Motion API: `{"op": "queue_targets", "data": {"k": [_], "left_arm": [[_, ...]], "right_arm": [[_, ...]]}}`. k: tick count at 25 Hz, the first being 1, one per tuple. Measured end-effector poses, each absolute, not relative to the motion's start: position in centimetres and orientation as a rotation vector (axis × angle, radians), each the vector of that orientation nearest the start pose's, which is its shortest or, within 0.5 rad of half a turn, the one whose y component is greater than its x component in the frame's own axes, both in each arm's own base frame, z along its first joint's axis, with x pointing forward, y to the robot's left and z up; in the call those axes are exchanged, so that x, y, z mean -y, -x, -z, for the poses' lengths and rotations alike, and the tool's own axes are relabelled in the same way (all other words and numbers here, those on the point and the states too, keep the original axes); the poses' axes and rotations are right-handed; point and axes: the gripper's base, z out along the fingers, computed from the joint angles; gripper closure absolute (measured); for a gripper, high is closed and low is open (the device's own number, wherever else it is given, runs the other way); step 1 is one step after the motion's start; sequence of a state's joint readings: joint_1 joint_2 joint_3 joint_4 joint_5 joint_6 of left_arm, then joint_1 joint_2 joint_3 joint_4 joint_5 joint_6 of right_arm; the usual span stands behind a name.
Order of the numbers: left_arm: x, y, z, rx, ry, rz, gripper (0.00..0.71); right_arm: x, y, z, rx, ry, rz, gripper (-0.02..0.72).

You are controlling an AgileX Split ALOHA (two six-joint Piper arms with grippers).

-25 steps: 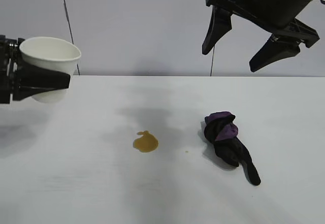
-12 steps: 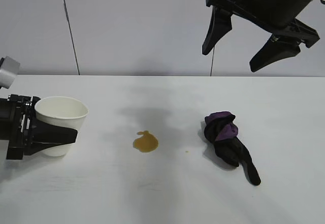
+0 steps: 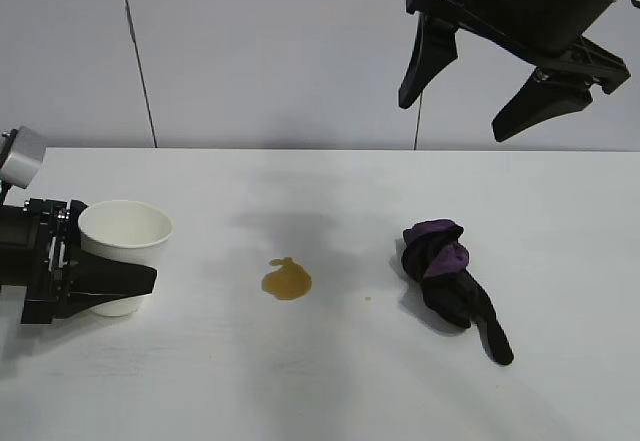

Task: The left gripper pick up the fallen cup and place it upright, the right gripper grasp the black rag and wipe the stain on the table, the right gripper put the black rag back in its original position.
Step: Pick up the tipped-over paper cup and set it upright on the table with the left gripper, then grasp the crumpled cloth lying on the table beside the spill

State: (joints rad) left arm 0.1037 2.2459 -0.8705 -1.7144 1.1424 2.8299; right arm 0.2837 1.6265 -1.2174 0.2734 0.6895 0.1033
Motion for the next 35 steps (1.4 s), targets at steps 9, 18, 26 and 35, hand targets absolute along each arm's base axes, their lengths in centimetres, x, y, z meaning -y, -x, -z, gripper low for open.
{"op": "queue_targets", "data": {"k": [9,18,26,35], "left_arm": [[4.9,-33.1,-7.9,-1.771,-0.987,0.88,0.02],[4.1,-33.3,-17.5,-1.974,-0.718,0.757,0.017],[7.1,-34.0,-25.5,-2.375,-0.568,0.657,0.017],[8.1,-34.6,-28.0,-2.615,-0.327,0.287,0.017]], "right_arm": [[-11.2,-33.0,-26.9,-2.605,0.025,-0.443,0.102],[-11.2,-33.0,-26.9,-2.606,0.029,-0.438,0.102],[-11.2,-33.0,-26.9,-2.608,0.03,-0.436,0.102],[-10.9,-33.3,-26.0,-2.63,0.071,-0.352,0.102]]}}
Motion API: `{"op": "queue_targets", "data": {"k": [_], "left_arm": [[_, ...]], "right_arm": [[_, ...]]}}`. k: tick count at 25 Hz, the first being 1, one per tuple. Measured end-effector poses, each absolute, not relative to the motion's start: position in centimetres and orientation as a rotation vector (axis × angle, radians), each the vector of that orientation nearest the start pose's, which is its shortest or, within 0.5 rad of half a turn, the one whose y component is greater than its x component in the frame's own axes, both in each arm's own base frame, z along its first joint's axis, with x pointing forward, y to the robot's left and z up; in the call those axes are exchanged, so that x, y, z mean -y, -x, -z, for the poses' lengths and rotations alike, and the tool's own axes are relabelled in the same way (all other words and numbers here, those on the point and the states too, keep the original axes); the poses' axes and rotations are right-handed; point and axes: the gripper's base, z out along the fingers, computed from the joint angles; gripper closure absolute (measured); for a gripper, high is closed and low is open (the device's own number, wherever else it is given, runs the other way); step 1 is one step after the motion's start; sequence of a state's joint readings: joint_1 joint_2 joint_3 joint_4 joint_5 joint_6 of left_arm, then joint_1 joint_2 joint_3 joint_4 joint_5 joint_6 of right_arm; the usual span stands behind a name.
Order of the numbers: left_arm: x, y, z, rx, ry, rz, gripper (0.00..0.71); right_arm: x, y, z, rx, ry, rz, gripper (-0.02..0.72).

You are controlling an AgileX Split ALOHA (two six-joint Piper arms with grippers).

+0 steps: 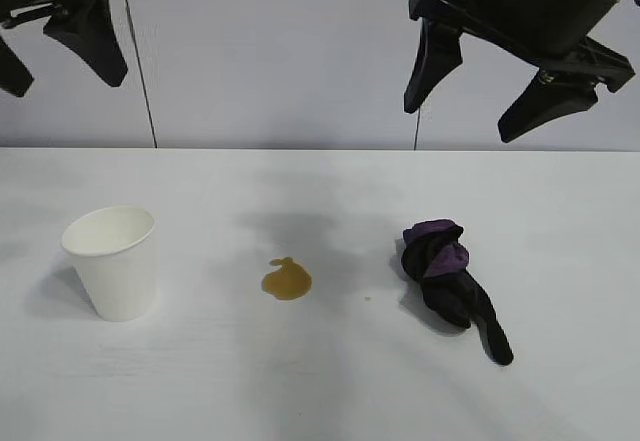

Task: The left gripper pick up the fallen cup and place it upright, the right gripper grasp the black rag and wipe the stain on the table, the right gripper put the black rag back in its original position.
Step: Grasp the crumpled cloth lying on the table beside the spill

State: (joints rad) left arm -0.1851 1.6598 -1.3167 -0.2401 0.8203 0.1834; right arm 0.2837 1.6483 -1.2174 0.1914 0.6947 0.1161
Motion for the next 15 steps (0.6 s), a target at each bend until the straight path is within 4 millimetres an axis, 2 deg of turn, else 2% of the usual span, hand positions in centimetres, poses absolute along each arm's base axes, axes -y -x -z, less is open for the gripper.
{"op": "queue_targets", "data": {"k": [8,11,15], "left_arm": [[8.5,-34.5,-28.1,-2.63,-0.261,0.367,0.017],[8.6,-34.5,-28.1,-2.628,-0.244,0.397,0.017],[9.2,-34.7,-27.7,-2.642,-0.191,0.487,0.017]], "right_arm": [[-10.8,-35.3,-19.7,-2.795,0.06,-0.203,0.102],[-10.8,-35.5,-18.5,-2.824,0.059,-0.193,0.102],[-10.8,-35.5,-18.2,-2.833,0.059,-0.191,0.107]]}}
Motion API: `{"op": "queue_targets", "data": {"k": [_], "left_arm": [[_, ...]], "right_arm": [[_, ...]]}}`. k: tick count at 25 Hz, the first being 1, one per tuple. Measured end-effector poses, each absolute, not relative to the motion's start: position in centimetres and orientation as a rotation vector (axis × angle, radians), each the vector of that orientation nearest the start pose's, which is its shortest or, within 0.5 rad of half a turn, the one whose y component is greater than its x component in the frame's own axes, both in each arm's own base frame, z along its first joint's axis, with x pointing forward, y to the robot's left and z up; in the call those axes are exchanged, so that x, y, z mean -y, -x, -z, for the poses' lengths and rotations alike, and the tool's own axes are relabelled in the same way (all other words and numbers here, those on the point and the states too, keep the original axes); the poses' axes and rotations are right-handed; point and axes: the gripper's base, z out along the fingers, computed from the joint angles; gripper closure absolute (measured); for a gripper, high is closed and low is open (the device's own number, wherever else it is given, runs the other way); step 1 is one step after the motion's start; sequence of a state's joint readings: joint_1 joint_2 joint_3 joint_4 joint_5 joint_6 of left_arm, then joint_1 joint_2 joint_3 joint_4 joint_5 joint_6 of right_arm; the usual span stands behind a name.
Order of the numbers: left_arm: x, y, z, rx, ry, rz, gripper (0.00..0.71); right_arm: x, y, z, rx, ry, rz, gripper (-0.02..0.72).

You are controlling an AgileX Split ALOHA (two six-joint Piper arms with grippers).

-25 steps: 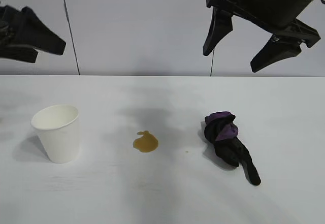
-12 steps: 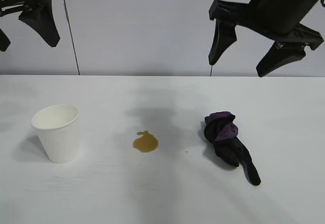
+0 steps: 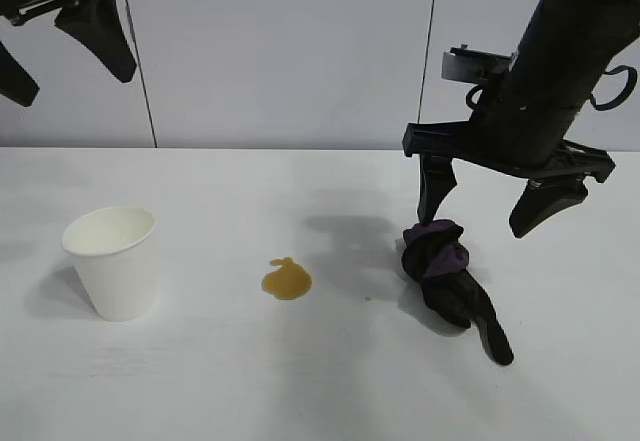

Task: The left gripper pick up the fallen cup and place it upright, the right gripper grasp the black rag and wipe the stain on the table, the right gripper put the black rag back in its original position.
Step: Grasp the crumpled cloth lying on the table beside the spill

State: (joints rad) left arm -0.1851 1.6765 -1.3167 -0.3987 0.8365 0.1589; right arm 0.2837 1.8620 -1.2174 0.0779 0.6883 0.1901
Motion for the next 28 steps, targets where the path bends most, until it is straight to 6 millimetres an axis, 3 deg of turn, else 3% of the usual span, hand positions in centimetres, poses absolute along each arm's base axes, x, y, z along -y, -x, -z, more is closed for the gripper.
{"op": "queue_targets", "data": {"k": [6,16,28], "left_arm": [[9.6,-35.4,-25.7,-2.7,-0.149,0.545,0.017],[10.1,-35.6,-25.9,-2.67,-0.075,0.642,0.017],[10.4,-36.0,-24.5,-2.72,-0.053,0.677,0.017]], "right_arm": [[-10.8,-35.6,-18.2,-2.829,0.059,-0.192,0.114],[-10.9,-35.8,-17.4,-2.846,0.054,-0.19,0.114],[-11.0,-35.9,-17.5,-2.827,0.018,-0.208,0.122]]}}
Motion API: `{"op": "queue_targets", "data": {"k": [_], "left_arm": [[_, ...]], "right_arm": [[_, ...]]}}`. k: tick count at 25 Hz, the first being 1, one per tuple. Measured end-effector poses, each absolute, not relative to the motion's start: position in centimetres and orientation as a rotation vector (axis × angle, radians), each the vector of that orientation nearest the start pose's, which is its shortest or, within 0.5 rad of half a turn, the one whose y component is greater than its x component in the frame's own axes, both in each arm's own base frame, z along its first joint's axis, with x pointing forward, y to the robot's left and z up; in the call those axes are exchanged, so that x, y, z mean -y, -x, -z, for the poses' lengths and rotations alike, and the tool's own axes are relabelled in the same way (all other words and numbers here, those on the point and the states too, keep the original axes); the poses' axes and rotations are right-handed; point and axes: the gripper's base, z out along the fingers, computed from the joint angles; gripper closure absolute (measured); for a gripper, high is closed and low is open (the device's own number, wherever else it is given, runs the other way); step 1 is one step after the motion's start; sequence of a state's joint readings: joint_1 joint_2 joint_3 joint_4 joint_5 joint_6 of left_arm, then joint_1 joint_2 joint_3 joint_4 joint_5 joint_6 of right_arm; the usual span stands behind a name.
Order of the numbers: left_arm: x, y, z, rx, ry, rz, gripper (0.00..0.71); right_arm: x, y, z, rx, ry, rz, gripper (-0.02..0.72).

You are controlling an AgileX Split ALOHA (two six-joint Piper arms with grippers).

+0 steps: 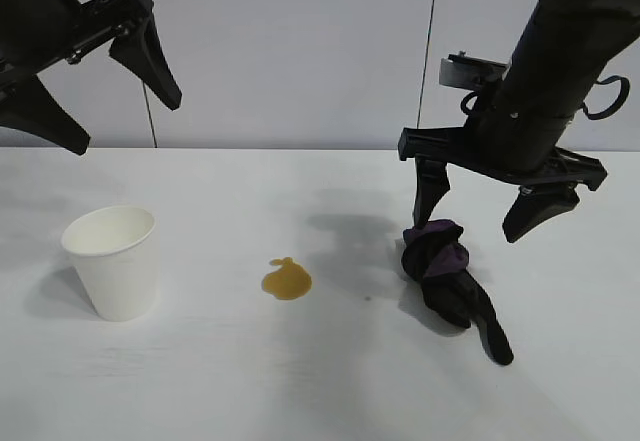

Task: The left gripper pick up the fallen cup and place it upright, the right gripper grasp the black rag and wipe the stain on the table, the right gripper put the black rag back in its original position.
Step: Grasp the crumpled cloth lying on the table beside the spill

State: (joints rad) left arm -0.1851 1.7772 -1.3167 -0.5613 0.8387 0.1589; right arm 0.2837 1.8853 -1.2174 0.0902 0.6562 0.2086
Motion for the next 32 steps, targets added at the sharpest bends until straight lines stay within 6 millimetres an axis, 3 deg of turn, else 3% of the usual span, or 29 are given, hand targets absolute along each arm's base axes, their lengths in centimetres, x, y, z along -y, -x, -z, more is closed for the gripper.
{"op": "queue_targets", "data": {"k": [6,16,18,25,29,32], "left_arm": [[10.4,-36.0,-24.5,-2.722,-0.054,0.678,0.017],[10.4,-35.9,-24.5,-2.731,-0.058,0.681,0.017],[10.4,-35.9,-24.5,-2.731,-0.058,0.681,0.017],[10.4,-35.9,-24.5,-2.732,-0.058,0.682,0.017],[10.4,-35.8,-24.5,-2.738,-0.06,0.684,0.017],[10.4,-35.8,-24.4,-2.738,-0.061,0.684,0.017]], "right_arm": [[-11.0,-36.2,-17.3,-2.804,-0.009,-0.211,0.174],[-11.1,-36.7,-14.0,-2.869,-0.017,-0.187,0.241],[-11.2,-36.7,-13.3,-2.886,-0.022,-0.183,0.295],[-11.3,-36.8,-12.1,-2.913,-0.044,-0.192,0.617],[-11.6,-36.9,-12.5,-2.916,-0.045,-0.234,0.64],[-13.1,-36.8,-13.7,-2.901,0.008,-0.293,0.64]]}}
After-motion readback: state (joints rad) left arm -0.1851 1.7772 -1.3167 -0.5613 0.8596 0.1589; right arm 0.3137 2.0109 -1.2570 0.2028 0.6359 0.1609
